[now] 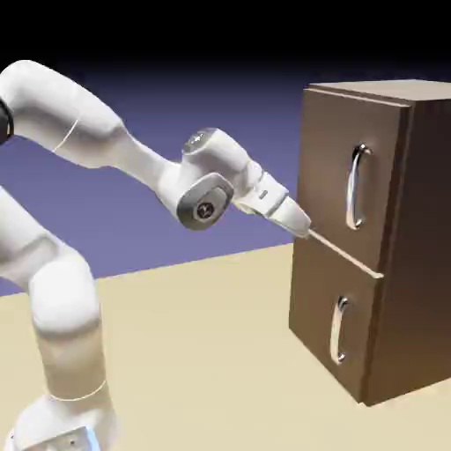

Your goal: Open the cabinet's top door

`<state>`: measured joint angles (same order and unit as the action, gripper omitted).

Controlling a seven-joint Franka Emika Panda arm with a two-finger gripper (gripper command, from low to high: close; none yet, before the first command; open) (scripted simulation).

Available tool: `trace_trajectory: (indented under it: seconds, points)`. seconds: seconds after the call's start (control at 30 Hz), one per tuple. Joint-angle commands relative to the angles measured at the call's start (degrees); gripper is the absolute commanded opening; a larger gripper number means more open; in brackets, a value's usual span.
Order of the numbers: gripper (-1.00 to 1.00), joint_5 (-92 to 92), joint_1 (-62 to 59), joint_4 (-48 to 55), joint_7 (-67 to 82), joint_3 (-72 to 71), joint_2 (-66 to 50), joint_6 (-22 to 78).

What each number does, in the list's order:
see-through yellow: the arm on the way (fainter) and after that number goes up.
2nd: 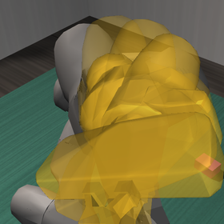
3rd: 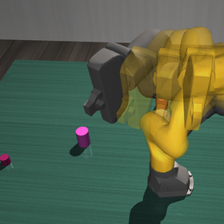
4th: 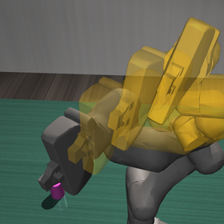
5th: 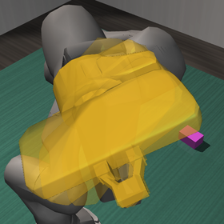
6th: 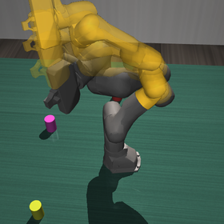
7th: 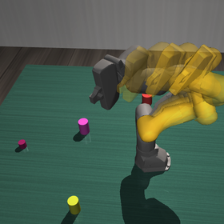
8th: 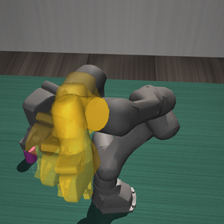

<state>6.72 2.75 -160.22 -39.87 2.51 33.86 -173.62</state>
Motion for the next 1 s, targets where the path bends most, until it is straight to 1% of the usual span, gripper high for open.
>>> trace_trajectory:
  seconds: [0.0,0.97]
  points:
    - [1.00,2.50,0.76,0.29,0.96,0.93,0.45,0.14]
    - [1.00,74.77,22.88,8.71,28.79,27.95,13.35,4.28]
